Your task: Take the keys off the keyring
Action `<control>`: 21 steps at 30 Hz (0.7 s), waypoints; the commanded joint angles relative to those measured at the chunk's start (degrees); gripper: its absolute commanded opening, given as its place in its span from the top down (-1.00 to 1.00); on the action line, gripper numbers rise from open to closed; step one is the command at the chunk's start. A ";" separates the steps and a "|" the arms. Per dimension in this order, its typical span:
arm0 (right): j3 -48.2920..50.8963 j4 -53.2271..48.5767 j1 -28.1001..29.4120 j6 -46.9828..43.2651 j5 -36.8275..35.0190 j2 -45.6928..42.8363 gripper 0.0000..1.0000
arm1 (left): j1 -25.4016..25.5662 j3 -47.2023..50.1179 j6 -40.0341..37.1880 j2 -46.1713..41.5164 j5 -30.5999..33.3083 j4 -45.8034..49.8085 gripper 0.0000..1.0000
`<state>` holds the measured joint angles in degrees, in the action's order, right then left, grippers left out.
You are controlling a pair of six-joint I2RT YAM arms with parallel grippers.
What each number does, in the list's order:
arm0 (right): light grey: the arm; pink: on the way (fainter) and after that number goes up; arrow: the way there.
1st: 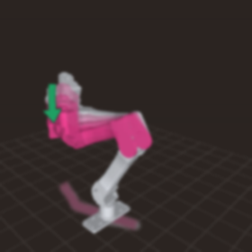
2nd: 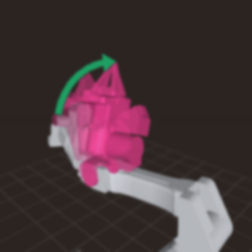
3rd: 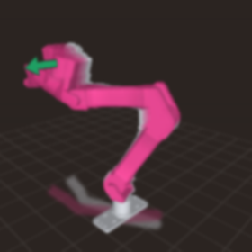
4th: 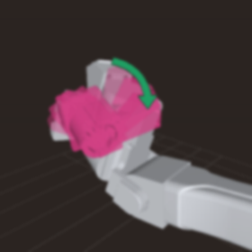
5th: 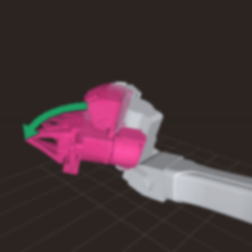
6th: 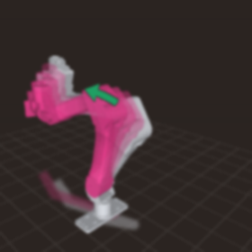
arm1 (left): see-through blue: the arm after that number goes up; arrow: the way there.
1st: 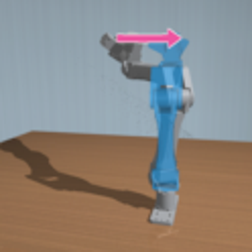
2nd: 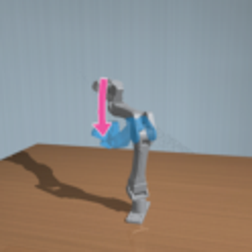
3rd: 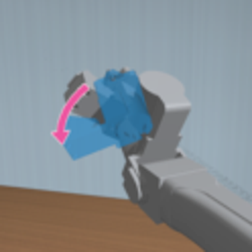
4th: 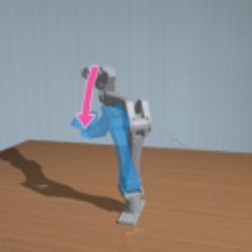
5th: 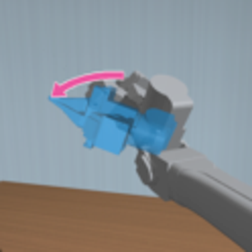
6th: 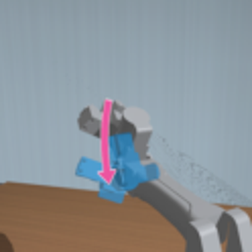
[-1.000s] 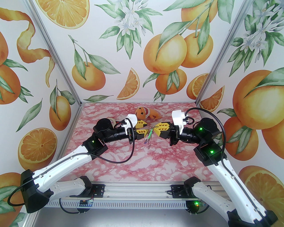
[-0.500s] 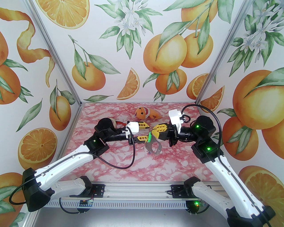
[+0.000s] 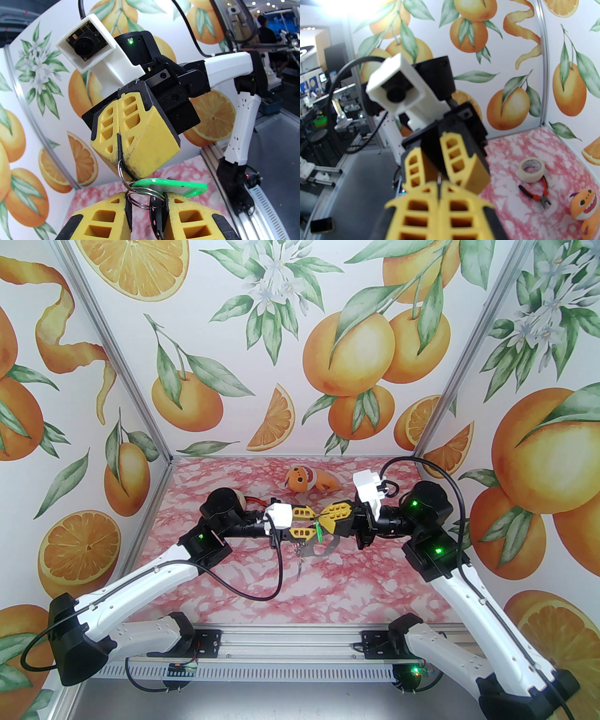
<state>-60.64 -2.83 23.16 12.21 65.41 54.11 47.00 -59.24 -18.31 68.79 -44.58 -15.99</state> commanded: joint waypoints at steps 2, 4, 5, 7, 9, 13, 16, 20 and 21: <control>-1.85 0.54 -0.31 -0.56 1.21 -0.23 1.00 | -0.05 -1.23 -1.98 -0.46 -0.30 1.06 0.57; -1.83 0.83 -0.31 -0.64 0.91 -0.48 1.00 | -0.07 -1.18 -1.97 -0.40 -0.44 1.22 0.65; -1.89 0.94 -0.31 -0.64 0.84 -0.49 1.00 | -0.05 -1.09 -1.93 -0.34 -0.18 1.22 0.68; -1.85 0.50 -0.31 -1.05 0.69 -0.56 1.00 | 0.00 -0.71 -0.88 -0.42 0.58 0.30 0.74; -2.08 -1.46 -0.31 -2.77 0.07 -0.93 1.00 | -0.05 -0.19 0.49 -0.66 0.91 -1.21 0.81; -2.19 -4.87 -0.31 -6.49 -3.33 -2.08 1.00 | -0.04 0.20 3.52 -0.53 2.60 -2.74 0.89; -2.16 -5.47 -0.25 -8.00 -4.83 -3.16 1.00 | 0.10 -0.17 4.94 -0.37 4.59 -2.29 0.96; -3.26 -10.04 -0.13 -12.28 -6.18 -3.82 1.00 | 0.05 -0.72 6.56 -0.43 6.51 -1.16 1.00; -3.63 -11.70 -0.04 -13.66 -6.58 -3.99 1.00 | 0.05 -1.13 6.74 -0.46 6.72 -0.29 1.00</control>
<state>-61.93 -10.20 22.85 3.33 59.99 51.29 47.33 -59.22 -13.67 68.77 -41.25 -16.05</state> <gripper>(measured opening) 0.045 0.048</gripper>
